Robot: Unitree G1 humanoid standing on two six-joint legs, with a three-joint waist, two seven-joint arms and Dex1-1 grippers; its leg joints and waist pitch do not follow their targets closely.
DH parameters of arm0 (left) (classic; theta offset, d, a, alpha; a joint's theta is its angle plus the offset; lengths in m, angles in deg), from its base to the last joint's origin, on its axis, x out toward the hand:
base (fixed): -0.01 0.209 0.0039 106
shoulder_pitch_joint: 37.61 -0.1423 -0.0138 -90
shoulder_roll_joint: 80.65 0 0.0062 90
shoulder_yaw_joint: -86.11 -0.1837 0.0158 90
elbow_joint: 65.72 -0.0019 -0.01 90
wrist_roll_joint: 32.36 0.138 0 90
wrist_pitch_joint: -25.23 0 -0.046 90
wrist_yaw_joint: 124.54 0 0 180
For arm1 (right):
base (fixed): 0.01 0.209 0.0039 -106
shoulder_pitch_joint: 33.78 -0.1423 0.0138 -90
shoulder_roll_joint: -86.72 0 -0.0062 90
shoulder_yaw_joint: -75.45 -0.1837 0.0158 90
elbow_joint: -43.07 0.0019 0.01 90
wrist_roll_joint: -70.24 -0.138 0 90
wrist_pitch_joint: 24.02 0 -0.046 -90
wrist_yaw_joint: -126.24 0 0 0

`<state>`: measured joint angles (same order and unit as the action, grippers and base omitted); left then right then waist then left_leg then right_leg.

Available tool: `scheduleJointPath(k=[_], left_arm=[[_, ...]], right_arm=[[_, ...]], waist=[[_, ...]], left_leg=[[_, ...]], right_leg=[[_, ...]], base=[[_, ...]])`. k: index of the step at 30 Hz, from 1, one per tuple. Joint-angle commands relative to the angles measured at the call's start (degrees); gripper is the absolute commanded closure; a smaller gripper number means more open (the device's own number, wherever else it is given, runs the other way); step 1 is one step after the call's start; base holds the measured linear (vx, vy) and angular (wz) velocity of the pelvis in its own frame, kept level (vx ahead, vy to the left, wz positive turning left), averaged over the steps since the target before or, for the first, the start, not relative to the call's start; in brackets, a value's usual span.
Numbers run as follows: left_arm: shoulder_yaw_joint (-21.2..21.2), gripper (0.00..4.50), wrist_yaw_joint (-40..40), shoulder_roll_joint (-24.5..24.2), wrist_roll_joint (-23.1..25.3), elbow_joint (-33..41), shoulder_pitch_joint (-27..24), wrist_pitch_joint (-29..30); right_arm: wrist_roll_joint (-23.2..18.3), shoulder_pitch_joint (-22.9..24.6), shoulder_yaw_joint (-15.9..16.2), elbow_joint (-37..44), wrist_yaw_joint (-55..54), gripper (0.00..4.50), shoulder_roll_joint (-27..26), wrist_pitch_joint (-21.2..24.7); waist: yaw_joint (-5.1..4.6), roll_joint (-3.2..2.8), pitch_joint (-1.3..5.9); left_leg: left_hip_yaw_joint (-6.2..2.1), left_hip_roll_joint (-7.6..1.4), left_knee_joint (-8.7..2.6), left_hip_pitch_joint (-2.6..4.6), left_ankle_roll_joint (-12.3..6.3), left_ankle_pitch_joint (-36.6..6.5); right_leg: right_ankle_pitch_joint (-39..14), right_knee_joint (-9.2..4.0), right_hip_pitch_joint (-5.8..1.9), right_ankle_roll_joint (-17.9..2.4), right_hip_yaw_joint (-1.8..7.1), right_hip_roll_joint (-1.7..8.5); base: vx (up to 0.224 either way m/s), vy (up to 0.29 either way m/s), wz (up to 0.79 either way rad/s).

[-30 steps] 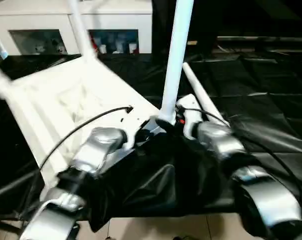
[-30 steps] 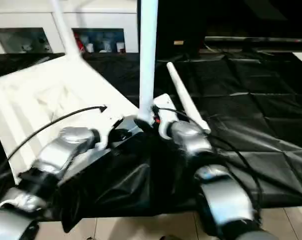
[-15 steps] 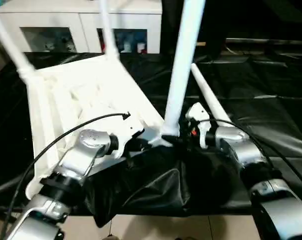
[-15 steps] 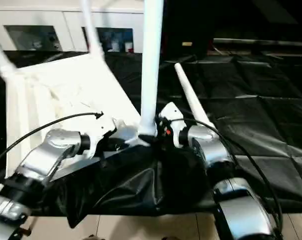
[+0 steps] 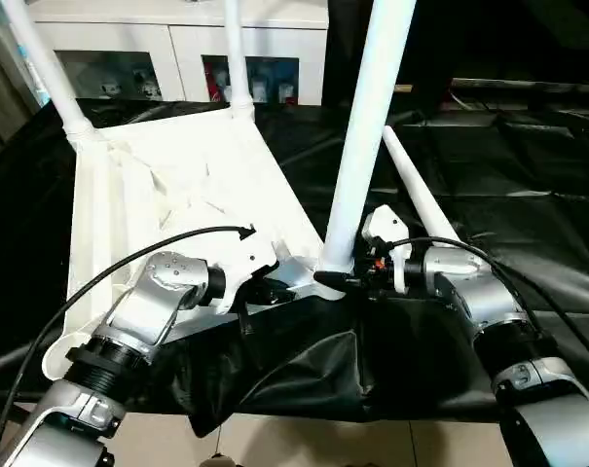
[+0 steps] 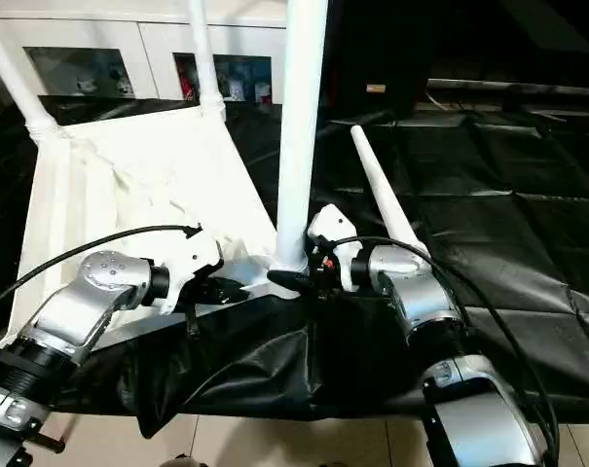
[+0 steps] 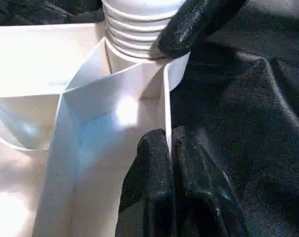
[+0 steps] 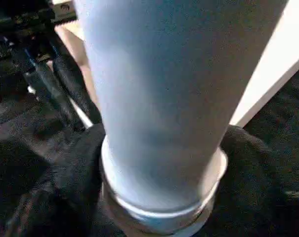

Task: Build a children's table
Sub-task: Rotate leg to tighten

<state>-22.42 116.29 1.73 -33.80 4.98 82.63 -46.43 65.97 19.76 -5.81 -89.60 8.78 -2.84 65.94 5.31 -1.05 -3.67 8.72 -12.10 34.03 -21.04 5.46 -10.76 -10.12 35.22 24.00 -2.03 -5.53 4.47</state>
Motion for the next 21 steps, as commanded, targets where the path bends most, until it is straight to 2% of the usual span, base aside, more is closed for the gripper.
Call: scheduleJointPath(k=[1, 8, 13, 14, 16, 18, 19, 20, 21], left_arm=[[-1.0, 4.50, 2.5, 0.3, -1.0, 1.4, 1.0, -1.9], [-0.9, 4.50, 2.4, 0.3, -0.9, 0.8, 1.1, -1.6], [0.4, 4.50, 0.7, 1.7, -1.5, -0.3, 1.5, -0.7], [1.5, 4.50, -2.6, 3.5, -1.4, -2.2, 2.3, 0.2], [2.0, 4.50, -4.6, 4.4, -1.0, -3.4, 2.9, 0.3], [4.4, 4.50, -14.0, 8.9, 0.2, -9.2, 6.0, 1.0], [4.4, 4.50, -14.2, 9.0, 0.2, -9.3, 6.0, 1.0], [5.8, 4.50, -18.9, 11.4, 0.3, -11.9, 7.5, 1.8], [6.6, 4.50, -21.3, 12.7, 0.3, -13.2, 8.3, 2.0]], right_arm=[[-0.6, 0.4, 0.1, 1.5, 0.5, 1.40, 0.2, 0.8], [0.1, 1.1, 0.6, 1.6, -0.3, 1.70, 0.0, 0.8], [0.4, 1.2, -0.7, -0.6, -5.4, 1.73, -1.8, 1.2], [0.2, 0.9, -2.2, -2.9, -10.7, 1.73, -3.8, 2.3], [0.0, 0.8, -2.8, -3.9, -12.9, 1.74, -4.7, 2.8], [-0.6, 0.5, -5.1, -7.3, -22.4, 1.74, -8.9, 4.5], [-0.6, 0.5, -5.2, -7.4, -22.6, 1.74, -9.0, 4.5], [-0.9, -0.2, -6.4, -9.5, -28.3, 1.74, -11.3, 5.2], [-1.0, -0.8, -7.1, -10.8, -31.3, 1.74, -12.6, 5.6]], waist=[[-0.26, -0.18, 4.98], [-0.27, -0.23, 4.84], [-0.45, -0.11, 4.79], [-0.73, -0.24, 4.54], [-0.64, 0.08, 4.61], [-0.82, 0.11, 4.38], [-0.85, 0.01, 4.34], [-0.90, 0.11, 4.32], [-0.89, 0.03, 4.32]], left_leg=[[0.73, -0.81, -3.05, 0.06, -5.62, -3.5], [0.70, -0.83, -3.13, 0.10, -4.70, -5.4], [0.69, -0.75, -3.17, 0.01, -4.15, -5.7], [0.74, -0.70, -3.31, 0.03, -3.53, -6.9], [0.67, -0.66, -3.40, 0.27, -2.70, -7.8], [0.76, -0.54, -3.51, 0.36, -2.20, -8.7], [0.72, -0.57, -3.51, 0.48, -1.71, -8.9], [0.68, -0.49, -3.65, 0.50, -0.99, -9.5], [0.67, -0.47, -3.65, 0.56, -0.84, -9.6]], right_leg=[[-0.3, -2.76, -4.50, -15.1, 2.98, 3.19], [-3.2, -3.03, -4.48, -14.5, 2.93, 3.21], [-4.2, -3.16, -4.56, -14.1, 2.94, 3.27], [-6.8, -3.51, -4.34, -13.5, 2.95, 3.23], [-9.7, -3.82, -4.45, -12.6, 2.95, 3.36], [-12.1, -4.25, -4.22, -11.8, 2.98, 3.27], [-13.1, -4.30, -4.09, -11.4, 2.98, 3.29], [-16.4, -4.67, -4.15, -10.2, 2.89, 3.40], [-17.1, -4.77, -4.07, -9.9, 2.87, 3.43]], base=[[0.000, 0.000, 0.00], [0.000, 0.000, 0.00], [0.000, 0.000, 0.00], [0.000, 0.000, 0.00], [0.000, 0.000, 0.00], [0.000, 0.000, 0.00], [0.000, 0.000, 0.00], [0.000, 0.000, 0.00], [0.000, 0.000, 0.00]])
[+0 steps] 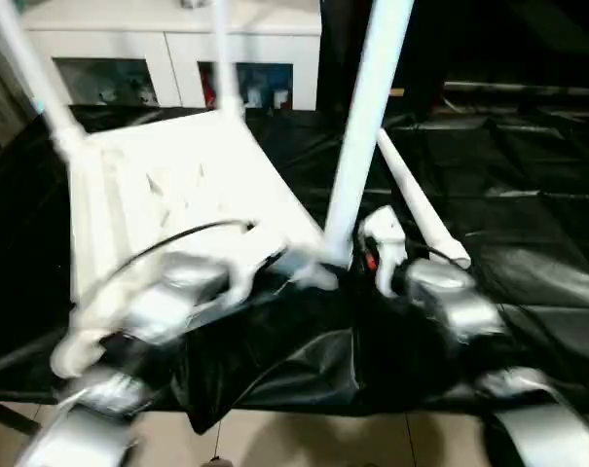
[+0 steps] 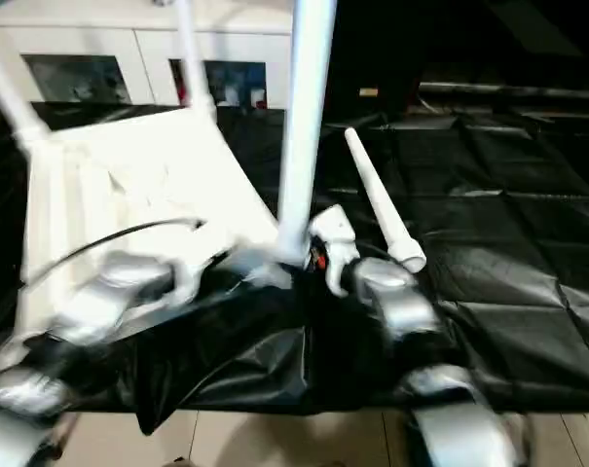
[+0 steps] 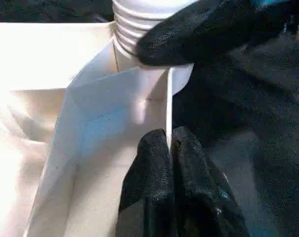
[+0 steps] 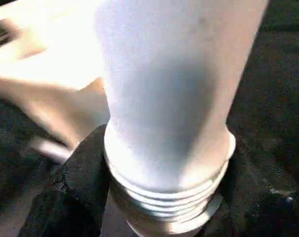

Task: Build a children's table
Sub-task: Rotate leg to tighten

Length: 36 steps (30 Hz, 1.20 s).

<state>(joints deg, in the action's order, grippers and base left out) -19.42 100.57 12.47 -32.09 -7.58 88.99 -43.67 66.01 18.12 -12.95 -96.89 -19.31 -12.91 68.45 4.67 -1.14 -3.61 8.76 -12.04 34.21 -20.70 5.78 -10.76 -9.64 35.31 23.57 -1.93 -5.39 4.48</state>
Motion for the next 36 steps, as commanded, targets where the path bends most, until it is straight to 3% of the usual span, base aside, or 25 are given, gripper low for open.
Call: scheduleJointPath(k=[1, 5, 6, 7, 8, 11, 12, 19, 22, 27, 30, 35, 36], left_arm=[[4.1, 4.50, -7.4, 3.1, -1.4, -1.6, 2.5, -0.7], [5.0, 4.50, -12.6, 7.3, -1.1, -4.0, 4.0, -0.7], [4.8, 4.50, -13.1, 7.9, -0.9, -4.5, 4.2, -1.0], [4.5, 4.50, -13.0, 8.2, -0.7, -4.7, 4.2, -1.7], [4.2, 4.50, -12.6, 8.4, -0.6, -4.8, 4.1, -2.0], [3.6, 4.50, -11.0, 7.9, -0.6, -4.4, 3.7, -2.7], [3.4, 4.50, -10.3, 7.7, -0.7, -4.4, 3.6, -3.0], [2.0, 4.50, -0.9, 3.3, -1.5, -0.7, 1.0, -5.3], [0.0, 4.50, 9.9, -1.7, -3.5, 4.5, -2.3, -6.4], [-2.0, 4.50, 18.4, -6.4, -4.5, 8.1, -4.9, -6.0], [-2.6, 4.50, 21.5, -8.5, -4.8, 9.5, -5.9, -5.7], [-2.4, 4.50, 23.7, -9.7, -5.4, 11.0, -6.7, -4.9], [-2.5, 4.50, 24.2, -9.9, -5.4, 11.0, -6.7, -4.7]], right_arm=[[-1.2, 0.3, -0.4, -4.6, -5.6, 1.74, -3.6, 3.3], [-0.8, -2.4, -1.4, -8.4, -12.6, 1.74, -7.8, 2.1], [-1.2, -2.9, -1.9, -8.8, -12.8, 1.40, -8.6, 1.4], [-2.0, -3.3, -2.6, -9.0, -12.3, 1.40, -9.3, 1.1], [-2.7, -3.8, -3.3, -9.0, -11.4, 1.05, -9.7, 1.1], [-1.9, -4.1, -2.6, -8.4, -9.9, 0.90, -9.3, 0.4], [-1.5, -4.3, -2.3, -8.3, -9.5, 0.65, -9.0, -0.1], [0.6, -3.2, 0.7, -4.1, 0.7, 0.65, -3.2, -1.3], [0.7, -0.5, 3.7, 1.9, 12.2, 0.65, 2.8, -0.5], [-1.1, 1.8, 4.8, 7.1, 21.5, 0.65, 7.2, 0.4], [-2.3, 3.5, 5.5, 10.6, 26.0, 0.65, 9.4, 1.5], [-2.9, 5.2, 6.6, 13.6, 30.4, 0.65, 11.5, 2.6], [-2.7, 5.2, 6.7, 13.4, 30.5, 0.79, 11.4, 2.5]], waist=[[-0.31, 0.16, 4.19], [-0.55, 0.07, 4.05], [-0.64, 0.06, 3.95], [-0.71, 0.15, 4.09], [-0.74, 0.15, 4.19], [-0.96, 0.13, 4.25], [-1.09, 0.06, 4.28], [-1.16, -0.03, 4.39], [-1.01, -0.05, 4.46], [-0.60, -0.65, 4.50], [0.11, -0.61, 4.48], [0.08, -0.58, 4.40], [0.06, -0.85, 4.38]], left_leg=[[0.64, -0.47, -3.86, 0.22, -1.01, -10.0], [0.67, -0.26, -3.90, 0.59, -1.37, -12.9], [0.56, -0.31, -4.05, 0.62, -1.29, -13.2], [0.53, -0.31, -4.06, 0.65, -1.49, -13.4], [0.50, -0.35, -4.07, 0.60, -1.66, -13.3], [0.46, -0.39, -4.11, 0.28, -2.56, -12.3], [0.45, -0.44, -4.13, 0.19, -2.79, -11.9], [0.62, -0.40, -3.84, -0.13, -4.19, -9.9], [0.56, -0.70, -3.83, -0.37, -5.27, -8.8], [0.71, -1.12, -3.80, 0.20, -5.21, -8.9], [0.79, -1.17, -3.90, 0.18, -5.29, -9.7], [0.98, -1.02, -3.98, 0.27, -4.43, -10.7], [0.99, -0.95, -3.96, 0.24, -4.16, -11.2]], right_leg=[[-18.9, -5.10, -3.55, -9.4, 2.70, 3.44], [-23.5, -5.99, -3.33, -7.8, 2.57, 3.60], [-23.8, -6.00, -3.27, -7.7, 2.53, 3.53], [-23.6, -5.97, -3.33, -7.6, 2.49, 3.46], [-22.8, -5.84, -3.38, -7.8, 2.52, 3.51], [-19.7, -5.49, -3.55, -8.7, 2.54, 3.47], [-18.5, -5.38, -3.58, -9.2, 2.49, 3.38], [-16.1, -5.12, -3.95, -10.6, 2.56, 3.56], [-13.9, -4.72, -4.06, -11.2, 2.62, 3.52], [-10.0, -4.19, -3.57, -13.7, 2.66, 3.24], [-9.7, -4.00, -3.77, -13.4, 2.69, 3.27], [-10.9, -4.29, -3.76, -13.2, 2.69, 3.34], [-12.3, -4.42, -3.72, -12.7, 2.71, 3.40]], base=[[0.000, 0.000, 0.00], [0.000, 0.000, 0.00], [0.000, 0.000, 0.00], [0.000, 0.000, 0.00], [0.000, 0.000, 0.00], [0.000, 0.000, 0.00], [0.000, 0.000, 0.00], [0.000, 0.000, 0.00], [0.000, 0.000, 0.00], [0.000, 0.000, 0.00], [0.000, 0.000, 0.00], [0.000, 0.000, 0.00], [0.000, 0.000, 0.00]])
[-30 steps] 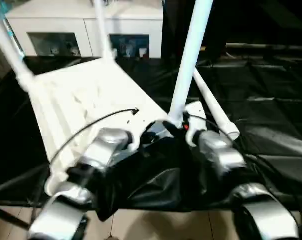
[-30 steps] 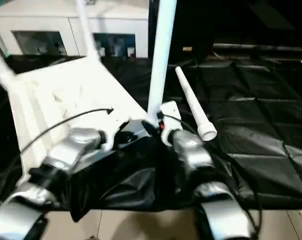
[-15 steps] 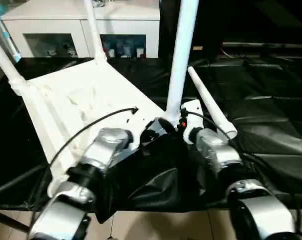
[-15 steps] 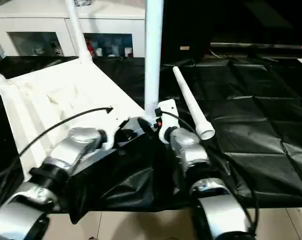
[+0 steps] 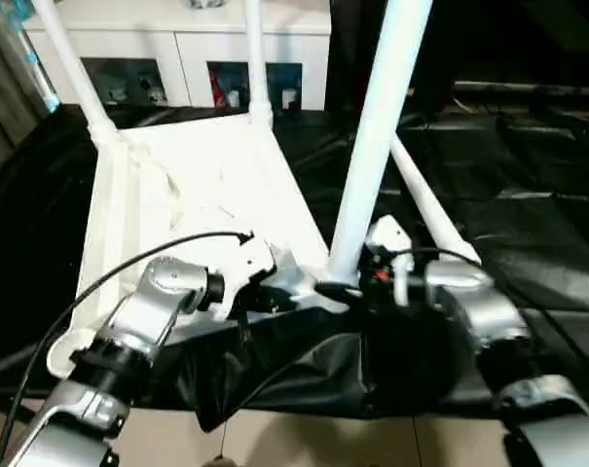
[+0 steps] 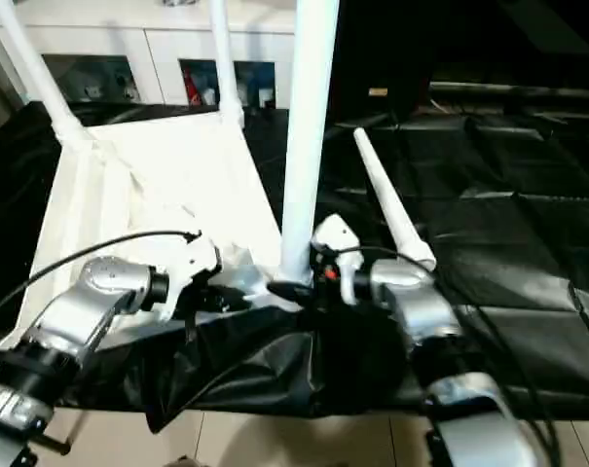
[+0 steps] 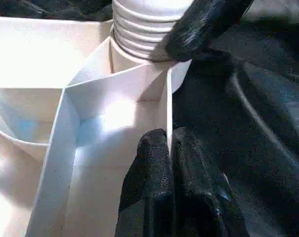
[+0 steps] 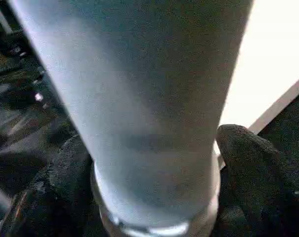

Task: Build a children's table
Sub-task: Rotate leg to tighten

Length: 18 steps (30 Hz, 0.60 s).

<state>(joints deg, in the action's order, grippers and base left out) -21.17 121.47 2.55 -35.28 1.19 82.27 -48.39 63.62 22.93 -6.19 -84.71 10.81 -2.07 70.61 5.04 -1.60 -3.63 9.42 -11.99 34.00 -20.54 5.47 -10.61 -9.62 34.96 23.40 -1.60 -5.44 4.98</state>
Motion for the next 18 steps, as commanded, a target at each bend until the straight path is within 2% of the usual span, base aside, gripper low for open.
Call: scheduleJointPath(k=[1, 2, 3, 5, 6, 10, 12, 13, 14, 15, 16, 17, 18], left_arm=[[-0.8, 4.50, 3.3, -0.1, -2.2, 2.3, 0.0, 0.0], [-0.8, 4.50, 3.3, -0.1, -2.2, 2.3, -0.1, 0.0], [-0.7, 4.50, 3.2, 0.0, -2.3, 2.3, -0.1, -0.2], [-0.8, 4.50, 3.0, 0.0, -2.4, 2.2, 0.0, -0.2], [-0.7, 4.50, 3.0, 0.1, -2.3, 2.2, 0.0, -0.2], [-0.3, 4.50, 2.1, 0.7, -1.9, 1.7, 0.3, -0.3], [0.7, 4.50, -2.2, 2.1, -0.9, -0.2, 1.3, 0.1], [1.1, 4.50, -3.8, 2.8, -0.7, -0.9, 1.7, 0.9], [1.5, 4.50, -5.7, 3.4, -0.3, -1.6, 2.2, 2.0], [1.7, 4.50, -6.5, 3.6, -0.2, -1.9, 2.4, 2.6], [2.0, 4.50, -8.3, 4.3, 0.2, -2.8, 2.9, 3.1], [2.4, 4.50, -10.2, 5.0, 0.6, -3.6, 3.5, 3.5], [2.9, 4.50, -13.0, 6.1, 1.2, -5.0, 4.3, 3.9]], right_arm=[[-0.3, 0.4, -0.1, 1.3, 0.4, 0.89, 0.5, 0.4], [-0.4, 0.4, -0.2, 1.3, 0.2, 0.89, 0.2, 0.5], [-0.8, 0.5, -0.3, 1.6, 0.0, 1.09, -0.2, 1.1], [-1.1, 0.7, -0.3, 2.1, -0.2, 1.20, -0.5, 1.6], [-1.1, 0.8, -0.2, 2.3, -0.2, 1.36, -0.6, 1.9], [-1.0, 1.3, 0.0, 2.3, -1.2, 1.58, -1.3, 2.4], [0.3, 1.8, -0.8, 0.5, -6.7, 1.65, -3.1, 0.9], [0.9, 1.6, -1.3, -0.5, -9.7, 1.69, -3.9, 1.0], [1.8, 1.2, -1.8, -2.0, -13.4, 1.69, -4.8, 0.8], [2.2, 1.0, -1.9, -2.6, -15.1, 1.70, -5.2, 0.7], [2.8, 0.6, -2.2, -3.8, -18.1, 1.71, -5.9, 0.6], [3.4, 0.3, -2.5, -5.1, -20.9, 1.72, -6.6, 0.4], [3.9, -0.3, -3.1, -7.0, -25.2, 1.72, -7.7, 0.4]], waist=[[-0.38, -0.30, 4.37], [-0.35, -0.26, 4.39], [-0.29, -0.62, 4.34], [-0.34, -0.37, 4.37], [-0.28, -0.51, 4.41], [-0.32, -0.36, 4.50], [-0.50, -0.30, 4.29], [-0.57, -0.06, 4.33], [-0.67, -0.22, 4.30], [-0.74, -0.12, 4.20], [-0.94, -0.06, 4.18], [-1.14, 0.18, 4.14], [-1.44, 0.05, 4.06]], left_leg=[[0.33, -1.00, -3.78, 0.07, -3.70, -11.6], [0.32, -0.97, -3.76, 0.10, -3.61, -11.7], [0.29, -0.97, -3.79, 0.18, -3.38, -12.0], [0.28, -0.97, -3.82, 0.18, -3.19, -12.1], [0.24, -0.99, -3.85, 0.21, -3.12, -11.9], [0.24, -0.96, -3.77, 0.07, -3.15, -11.1], [0.26, -0.87, -3.87, 0.01, -2.77, -11.4], [0.24, -0.86, -3.90, 0.08, -2.62, -11.7], [0.25, -0.93, -3.95, 0.23, -2.01, -11.7], [0.28, -0.72, -3.96, 0.27, -1.91, -12.0], [0.16, -0.63, -4.04, 0.09, -1.43, -12.6], [0.22, -0.59, -4.04, 0.10, -1.37, -12.7], [0.16, -0.51, -3.99, 0.28, -1.17, -13.6]], right_leg=[[-12.8, -4.12, -3.54, -12.9, 2.76, 2.92], [-13.1, -4.18, -3.54, -12.8, 2.76, 2.93], [-13.7, -4.24, -3.46, -12.7, 2.76, 2.94], [-13.8, -4.28, -3.50, -12.4, 2.74, 2.84], [-13.5, -4.24, -3.50, -12.4, 2.73, 2.84], [-11.8, -4.04, -3.59, -12.8, 2.71, 2.84], [-13.4, -4.29, -3.47, -12.2, 2.75, 2.91], [-14.3, -4.41, -3.53, -11.9, 2.72, 2.96], [-15.3, -4.35, -3.31, -11.6, 2.83, 2.97], [-16.2, -4.60, -3.29, -11.3, 2.71, 2.86], [-18.0, -4.62, -3.58, -10.6, 2.66, 2.97], [-18.9, -4.80, -3.48, -10.2, 2.64, 2.93], [-20.7, -5.02, -3.29, -9.8, 2.58, 2.95]], base=[[0.000, 0.000, 0.00], [0.000, 0.000, 0.00], [0.000, 0.000, 0.00], [0.000, 0.000, 0.00], [0.000, 0.000, 0.00], [0.000, 0.000, 0.00], [0.000, 0.000, 0.00], [0.000, 0.000, 0.00], [0.000, 0.000, 0.00], [0.000, 0.000, 0.00], [0.000, 0.000, 0.00], [0.000, 0.000, 0.00], [0.000, 0.000, 0.00]])
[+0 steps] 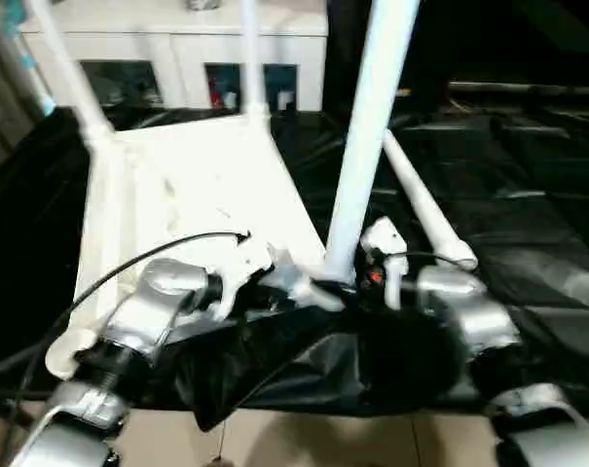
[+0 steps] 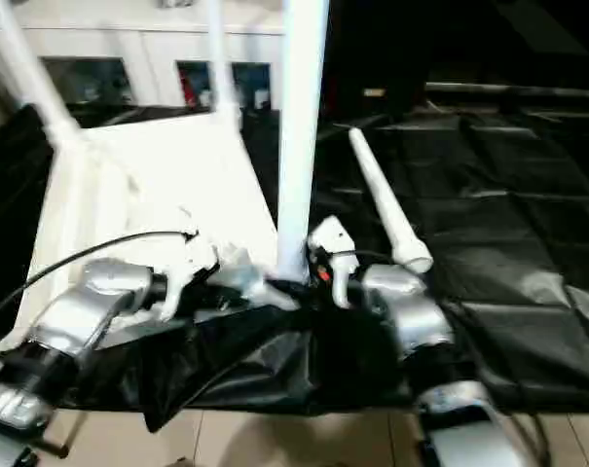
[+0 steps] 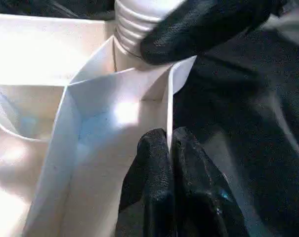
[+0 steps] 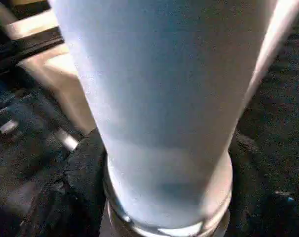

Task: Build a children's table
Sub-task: Rotate leg to tighten

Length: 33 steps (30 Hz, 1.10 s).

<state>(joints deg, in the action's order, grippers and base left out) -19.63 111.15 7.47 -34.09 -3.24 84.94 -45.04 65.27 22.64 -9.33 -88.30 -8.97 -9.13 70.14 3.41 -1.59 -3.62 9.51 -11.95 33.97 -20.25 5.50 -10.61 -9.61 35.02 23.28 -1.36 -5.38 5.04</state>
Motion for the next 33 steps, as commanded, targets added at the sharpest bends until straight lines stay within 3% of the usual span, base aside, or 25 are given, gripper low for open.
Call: scheduleJointPath(k=[1, 4, 5, 6, 7, 9, 12, 15, 18, 22, 26, 28, 29, 30, 33], left_arm=[[2.5, 4.50, -7.2, 3.1, 0.5, -2.7, 2.9, 0.8], [3.8, 4.50, -13.3, 6.2, 1.3, -5.9, 4.8, 0.5], [4.1, 4.50, -16.9, 8.6, 1.6, -7.6, 6.1, -0.1], [3.9, 4.50, -18.0, 9.8, 1.7, -8.3, 6.6, -0.8], [3.7, 4.50, -18.5, 10.5, 1.8, -8.8, 7.0, -1.3], [3.2, 4.50, -18.7, 11.0, 2.0, -9.2, 7.1, -1.8], [2.6, 4.50, -18.1, 11.5, 2.2, -9.6, 7.2, -2.9], [1.9, 4.50, -14.0, 10.3, 1.8, -8.2, 6.2, -4.6], [1.0, 4.50, -9.4, 8.1, 1.5, -7.2, 5.3, -6.4], [-0.9, 4.50, 0.5, 3.8, -0.4, -3.2, 2.8, -7.3], [-1.9, 4.50, 5.1, 1.4, -0.9, -1.2, 1.6, -7.5], [-2.2, 4.50, 10.5, -2.1, -1.5, 0.4, 0.5, -7.3], [-2.2, 4.50, 10.5, -2.1, -1.5, 0.4, 0.5, -7.3], [-2.1, 4.50, 11.6, -2.7, -1.7, 0.5, 0.4, -7.3], [-2.4, 4.50, 13.7, -3.7, -2.1, 1.1, 0.0, -6.8]], right_arm=[[1.6, -1.0, -1.7, -6.2, -11.2, 1.72, -2.5, 1.8], [1.0, -2.6, -4.1, -10.0, -19.9, 1.72, -5.4, 2.9], [1.1, -3.7, -4.6, -12.4, -23.9, 1.72, -7.5, 2.3], [1.5, -4.3, -4.3, -13.4, -25.1, 1.72, -8.6, 1.3], [1.8, -4.7, -3.9, -14.1, -25.7, 1.72, -9.3, 0.3], [1.4, -4.9, -3.8, -14.1, -24.5, 1.17, -10.0, -0.4], [1.0, -5.4, -3.7, -13.8, -22.4, 0.84, -10.8, -1.1], [1.1, -5.6, -2.8, -12.3, -17.0, 0.66, -9.5, -2.4], [1.0, -4.7, -0.9, -9.7, -10.1, 0.66, -6.8, -3.4], [0.1, -2.3, 1.8, -3.8, 1.3, 0.66, -1.6, -3.8], [-0.5, -1.1, 2.5, -0.9, 6.4, 0.66, 0.8, -3.1], [-2.0, 0.9, 3.0, 4.5, 14.8, 0.66, 5.9, -1.7], [-2.0, 0.9, 3.0, 4.5, 14.8, 0.66, 5.9, -1.7], [-2.5, 1.4, 3.0, 5.8, 16.6, 0.66, 7.1, -1.2], [-2.9, 1.9, 3.4, 7.0, 19.2, 0.66, 8.5, -0.6]], waist=[[-0.20, 0.04, 3.95], [-0.65, 0.11, 3.89], [-0.69, -0.22, 3.86], [-0.87, 0.08, 3.88], [-0.77, -0.10, 4.02], [-0.75, -0.08, 4.07], [-0.78, -0.18, 4.13], [-0.72, -0.40, 4.28], [-0.62, -0.24, 4.33], [-0.48, -0.36, 4.52], [-0.15, -0.69, 4.75], [0.52, -0.25, 4.96], [0.81, -0.39, 5.03], [1.19, -0.24, 5.09], [1.40, -0.12, 4.91]], left_leg=[[0.07, -0.47, -3.96, -0.04, -1.02, -14.0], [0.03, -0.27, -3.94, 0.26, -0.85, -15.4], [0.08, -0.19, -3.83, 0.38, -0.77, -15.5], [0.03, -0.02, -3.88, 0.17, -1.00, -15.3], [0.07, -0.07, -3.82, 0.17, -1.35, -15.0], [0.06, -0.09, -3.87, -0.17, -2.46, -14.9], [0.08, -0.11, -3.87, -0.30, -3.21, -14.7], [0.08, -0.25, -3.88, -0.38, -3.70, -14.4], [0.07, -0.26, -3.85, -0.70, -4.31, -13.2], [0.06, -0.59, -3.81, -0.77, -5.24, -11.9], [0.16, -1.07, -3.72, -0.54, -5.50, -10.8], [0.34, -1.25, -3.45, -0.28, -6.36, -8.3], [0.47, -1.31, -3.33, -0.16, -6.89, -7.7], [0.53, -1.26, -3.20, -0.58, -7.66, -6.0], [0.61, -1.20, -3.20, -0.68, -7.46, -7.1]], right_leg=[[-21.9, -5.32, -3.12, -9.7, 2.48, 2.87], [-25.4, -5.84, -2.97, -8.3, 2.27, 2.83], [-26.1, -6.01, -2.64, -8.0, 2.29, 2.85], [-26.7, -6.10, -2.86, -7.5, 2.14, 2.79], [-26.5, -6.30, -2.81, -7.2, 2.15, 2.87], [-25.3, -6.13, -2.99, -7.4, 2.13, 2.85], [-24.2, -5.99, -3.01, -7.7, 2.13, 2.80], [-23.5, -5.89, -3.03, -8.1, 2.12, 2.89], [-22.1, -5.73, -3.34, -8.5, 2.13, 2.92], [-17.3, -5.08, -3.57, -10.7, 2.26, 2.91], [-13.2, -4.42, -3.34, -12.6, 2.40, 2.86], [-7.9, -3.61, -3.30, -14.2, 2.58, 2.72], [-6.4, -3.48, -3.18, -14.6, 2.63, 2.65], [-3.9, -3.02, -3.36, -15.2, 2.61, 2.65], [-5.6, -3.21, -3.24, -14.8, 2.64, 2.90]], base=[[0.000, 0.000, 0.00], [0.000, 0.000, 0.00], [0.000, 0.000, 0.00], [0.000, 0.000, 0.00], [0.000, 0.000, 0.00], [0.000, 0.000, 0.00], [0.000, 0.000, 0.00], [0.000, 0.000, 0.00], [0.000, 0.000, 0.00], [0.000, 0.000, 0.00], [0.000, 0.000, 0.00], [0.000, 0.000, 0.00], [0.000, 0.000, 0.00], [0.000, 0.000, 0.00], [0.000, 0.000, 0.00]])
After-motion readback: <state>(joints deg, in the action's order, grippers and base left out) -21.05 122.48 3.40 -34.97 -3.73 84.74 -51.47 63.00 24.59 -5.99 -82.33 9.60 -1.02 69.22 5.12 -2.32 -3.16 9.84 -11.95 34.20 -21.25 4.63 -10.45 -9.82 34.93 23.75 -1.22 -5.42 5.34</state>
